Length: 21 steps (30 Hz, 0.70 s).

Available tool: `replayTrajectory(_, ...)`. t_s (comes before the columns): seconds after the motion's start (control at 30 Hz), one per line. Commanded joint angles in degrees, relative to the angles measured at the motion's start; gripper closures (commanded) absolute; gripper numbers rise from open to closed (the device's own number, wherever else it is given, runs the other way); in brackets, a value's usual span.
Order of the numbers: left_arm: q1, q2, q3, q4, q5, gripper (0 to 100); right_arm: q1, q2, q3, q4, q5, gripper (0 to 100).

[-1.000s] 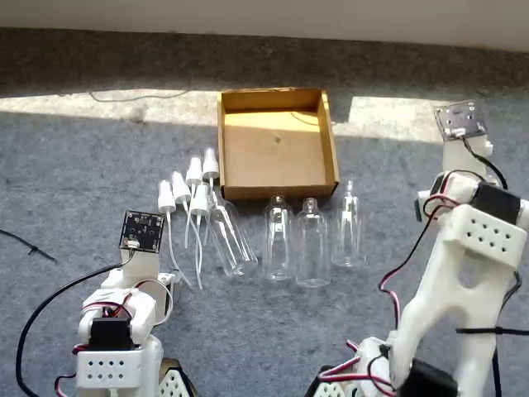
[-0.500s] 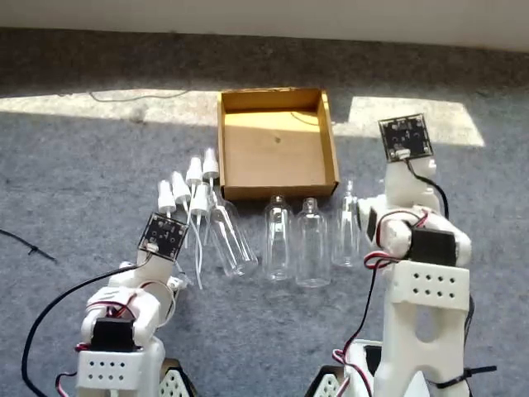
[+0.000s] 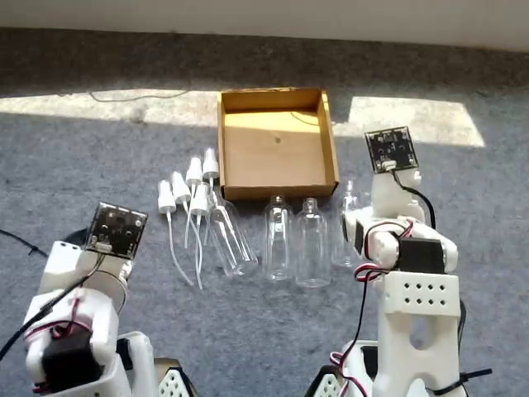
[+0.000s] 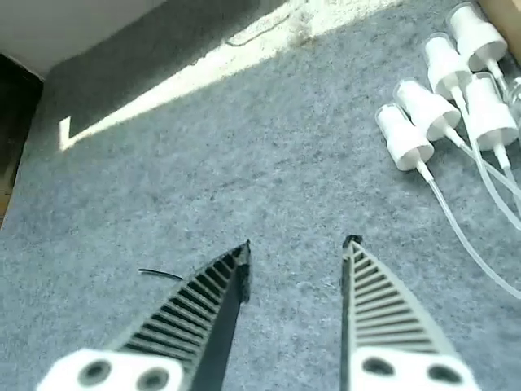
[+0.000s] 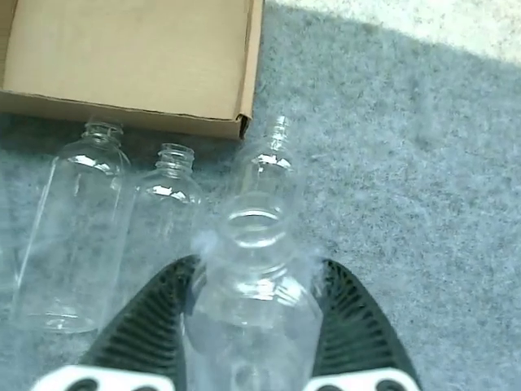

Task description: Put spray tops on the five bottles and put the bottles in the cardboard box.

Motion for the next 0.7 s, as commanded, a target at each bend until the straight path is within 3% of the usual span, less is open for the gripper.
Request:
replayTrajectory(0.0,-0.2,26.0,-15.4,-2.7,8.5,82,-2.2,-1.5,-0.4,2.2,1.3,99.4)
replayTrajectory(0.3,9.8,73.5,-39.3,-9.4,29.1,82,-7.5,-1.5,6.4,-0.7,1.2,99.4)
replayTrajectory(0.67,13.1,94.5,-41.7,-24.4,34.9,82,-7.5,-1.5,6.5,-1.5,-1.9,99.4)
